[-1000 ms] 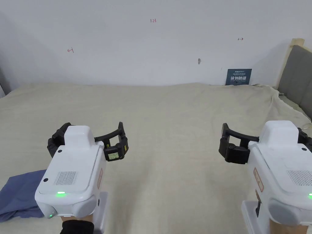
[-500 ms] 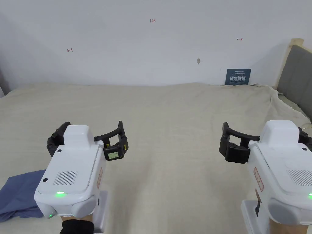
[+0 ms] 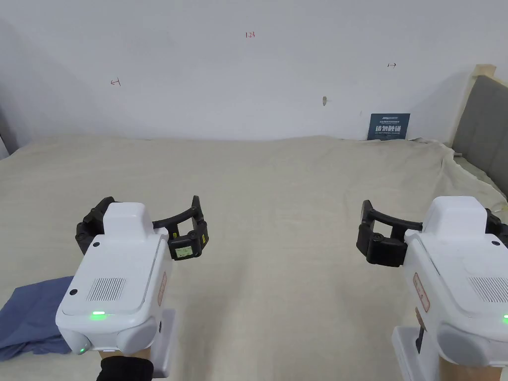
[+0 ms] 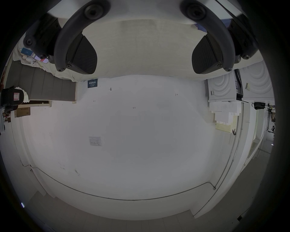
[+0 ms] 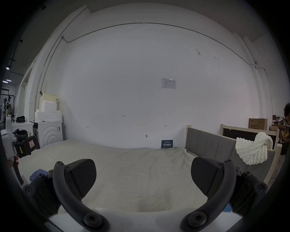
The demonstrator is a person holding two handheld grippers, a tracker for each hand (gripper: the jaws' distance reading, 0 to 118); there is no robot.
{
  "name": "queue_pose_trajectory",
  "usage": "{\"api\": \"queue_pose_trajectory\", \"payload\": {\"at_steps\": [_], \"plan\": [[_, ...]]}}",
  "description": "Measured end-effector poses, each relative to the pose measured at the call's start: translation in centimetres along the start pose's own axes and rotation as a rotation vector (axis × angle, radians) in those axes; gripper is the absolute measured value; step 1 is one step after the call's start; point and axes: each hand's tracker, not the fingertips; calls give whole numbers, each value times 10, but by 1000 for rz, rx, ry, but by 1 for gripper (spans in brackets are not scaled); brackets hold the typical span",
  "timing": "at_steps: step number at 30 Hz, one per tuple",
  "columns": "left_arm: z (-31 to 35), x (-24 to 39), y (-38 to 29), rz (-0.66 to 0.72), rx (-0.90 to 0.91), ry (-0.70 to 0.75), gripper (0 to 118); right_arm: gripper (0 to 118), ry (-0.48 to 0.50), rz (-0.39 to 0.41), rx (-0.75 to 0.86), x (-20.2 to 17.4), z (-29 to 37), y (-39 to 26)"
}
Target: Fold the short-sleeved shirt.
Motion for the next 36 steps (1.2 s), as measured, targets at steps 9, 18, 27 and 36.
{"api": "queue_pose_trajectory", "payload": {"at_steps": [9, 18, 27, 36], "plan": [[1, 0, 1, 0, -1, 0, 118, 118, -8, -7, 0, 1, 0, 0], [1, 0, 0, -4, -5, -5, 118, 118, -29, -18, 17, 1, 2, 0], [2, -1, -2, -2, -10, -8, 118, 118, -92, -88, -151, -2, -5, 12], [2, -2, -2, 5, -9, -12, 118, 116, -214, -184, -513, -3, -25, 21]]}}
